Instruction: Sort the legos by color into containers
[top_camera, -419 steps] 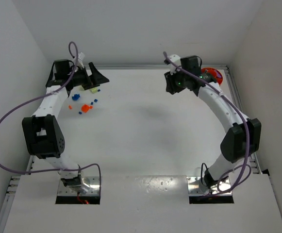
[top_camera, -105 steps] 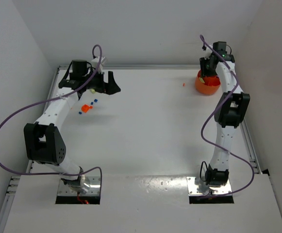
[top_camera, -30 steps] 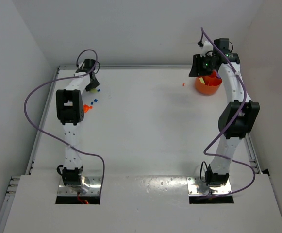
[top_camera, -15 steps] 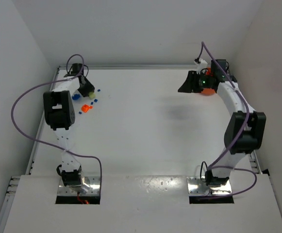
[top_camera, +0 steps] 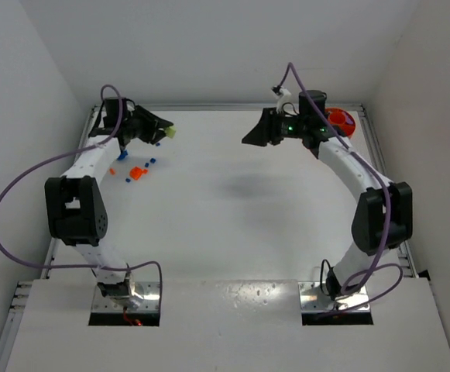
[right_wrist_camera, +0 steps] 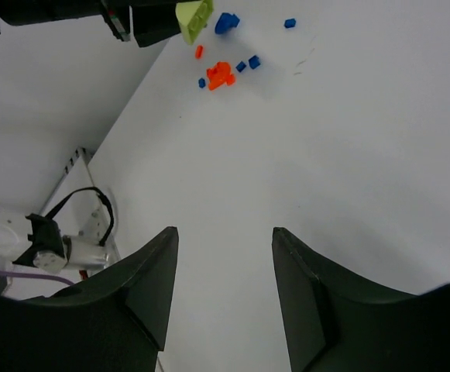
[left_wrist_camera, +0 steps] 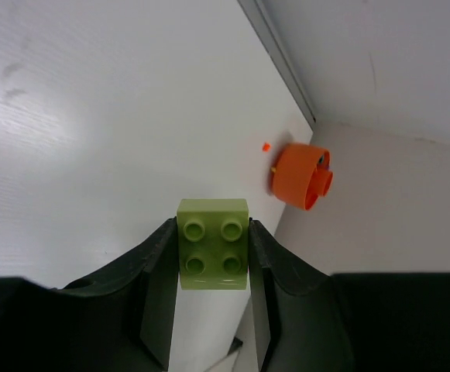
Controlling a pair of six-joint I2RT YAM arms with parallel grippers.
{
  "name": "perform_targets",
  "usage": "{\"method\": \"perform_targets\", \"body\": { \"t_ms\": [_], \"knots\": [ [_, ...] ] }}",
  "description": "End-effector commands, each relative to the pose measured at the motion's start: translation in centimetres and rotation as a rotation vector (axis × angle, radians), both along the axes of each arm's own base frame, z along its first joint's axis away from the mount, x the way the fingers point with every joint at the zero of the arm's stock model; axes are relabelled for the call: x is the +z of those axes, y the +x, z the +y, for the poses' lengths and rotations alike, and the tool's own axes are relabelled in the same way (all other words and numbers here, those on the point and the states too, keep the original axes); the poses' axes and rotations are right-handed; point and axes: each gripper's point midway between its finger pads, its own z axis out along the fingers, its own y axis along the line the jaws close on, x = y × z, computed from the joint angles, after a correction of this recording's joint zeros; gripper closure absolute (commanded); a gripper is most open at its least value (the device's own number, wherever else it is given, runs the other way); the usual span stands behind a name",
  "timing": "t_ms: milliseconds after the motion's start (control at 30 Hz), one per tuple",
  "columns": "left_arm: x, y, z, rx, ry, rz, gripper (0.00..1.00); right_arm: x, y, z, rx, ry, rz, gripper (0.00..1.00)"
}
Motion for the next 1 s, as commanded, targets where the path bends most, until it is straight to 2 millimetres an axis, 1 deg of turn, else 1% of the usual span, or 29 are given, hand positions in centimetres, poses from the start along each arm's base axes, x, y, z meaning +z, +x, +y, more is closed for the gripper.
{"method": "perform_targets", "body": {
  "t_ms": [0, 33, 67, 100, 133, 200, 233, 267, 300, 333, 367, 400, 433, 467, 500, 533, 567, 600, 633, 667, 700, 733, 767, 833, 867, 900, 933, 967],
  "knots": [
    [2.1, -0.9, -3.7, -0.062, -0.129, -0.015, 1.0, 1.8, 1.0, 3.2, 0.013, 0.01, -0.068, 0.47],
    [2.1, -0.8, -3.7, -0.057, -0.14, -0.021, 1.0, 2.4, 1.3, 3.8, 0.008, 0.013, -0.078, 0.47],
    [2.3, -0.8, -4.3, -0.063, -0.152, -0.022, 1.0, 2.5, 1.8, 4.4, -0.004, 0.009, -0.079, 0.47],
    [1.7, -1.0, -5.2, -0.066, -0.187, 0.01, 1.0, 1.7, 1.9, 5.6, 0.001, 0.011, -0.044, 0.47],
    [1.9, -1.3, -5.6, -0.085, -0.22, 0.013, 1.0, 2.7, 2.3, 6.5, 0.015, 0.021, -0.069, 0.47],
    [1.6, -1.5, -7.0, -0.099, -0.279, 0.034, 1.0, 2.7, 2.7, 8.4, 0.011, 0.016, -0.07, 0.47],
    [1.5, -1.3, -7.1, -0.101, -0.294, 0.04, 1.0, 2.7, 3.5, 9.3, 0.01, 0.012, -0.074, 0.47],
    [1.5, -1.5, -7.7, -0.114, -0.307, 0.039, 1.0, 2.5, 4.0, 9.8, -0.01, -0.001, -0.076, 0.47],
    [1.6, -1.7, -7.8, -0.117, -0.326, 0.05, 1.0, 3.1, 4.0, 10.8, -0.01, -0.006, -0.085, 0.47],
    [1.8, -1.6, -7.8, -0.119, -0.327, 0.04, 1.0, 2.3, 4.7, 11.2, -0.033, -0.023, -0.083, 0.47],
    [1.9, -1.7, -8.0, -0.121, -0.341, 0.048, 1.0, 2.6, 4.9, 11.6, -0.038, -0.032, -0.095, 0.47],
    [1.9, -1.7, -8.0, -0.121, -0.341, 0.048, 1.0, 2.4, 4.8, 12.1, -0.029, -0.033, -0.093, 0.47],
    [1.8, -1.8, -8.4, -0.118, -0.359, 0.063, 1.0, 1.9, 4.6, 12.7, -0.025, -0.04, -0.087, 0.47],
    [2.0, -1.7, -8.4, -0.121, -0.36, 0.05, 1.0, 2.5, 4.9, 12.7, -0.034, -0.036, -0.102, 0.47],
    [2.1, -1.8, -8.9, -0.124, -0.369, 0.058, 1.0, 1.7, 5.0, 13.4, -0.028, -0.046, -0.089, 0.47],
    [2.1, -2.0, -9.0, -0.133, -0.372, 0.059, 1.0, 1.7, 4.5, 14.1, -0.021, -0.049, -0.091, 0.46],
    [1.8, -1.9, -9.1, -0.137, -0.384, 0.07, 1.0, 1.5, 4.9, 14.1, -0.03, -0.056, -0.087, 0.46],
    [2.2, -1.9, -9.5, -0.146, -0.391, 0.059, 1.0, 2.1, 4.6, 14.8, -0.026, -0.051, -0.102, 0.46],
    [1.6, -2.0, -9.5, -0.139, -0.398, 0.077, 1.0, 1.3, 4.5, 15.1, -0.031, -0.069, -0.087, 0.46],
    [1.5, -2.3, -10.0, -0.139, -0.412, 0.09, 1.0, 1.8, 4.8, 15.1, -0.04, -0.071, -0.108, 0.46],
    [1.7, -2.3, -10.1, -0.145, -0.423, 0.088, 1.0, 1.7, 4.5, 15.8, -0.028, -0.07, -0.108, 0.45],
    [1.1, -2.2, -10.1, -0.138, -0.431, 0.102, 1.0, 1.9, 4.7, 15.7, -0.035, -0.078, -0.117, 0.45],
    [1.0, -2.6, -10.7, -0.145, -0.452, 0.12, 1.0, 1.2, 4.6, 16.0, -0.036, -0.088, -0.111, 0.45],
    [1.1, -2.7, -10.8, -0.152, -0.464, 0.116, 1.0, 1.8, 4.9, 16.2, -0.056, -0.1, -0.134, 0.44],
    [1.1, -2.7, -10.8, -0.147, -0.473, 0.123, 1.0, 1.5, 4.5, 16.5, -0.051, -0.116, -0.134, 0.44],
    [1.3, -2.6, -10.8, -0.149, -0.473, 0.114, 1.0, 1.4, 5.1, 16.3, -0.077, -0.126, -0.14, 0.42],
    [0.9, -2.9, -11.2, -0.155, -0.472, 0.125, 1.0, 1.1, 5.3, 16.1, -0.087, -0.144, -0.146, 0.42],
    [0.9, -2.9, -11.2, -0.156, -0.472, 0.125, 1.0, 0.8, 5.1, 16.2, -0.089, -0.162, -0.146, 0.42]
  ]
}}
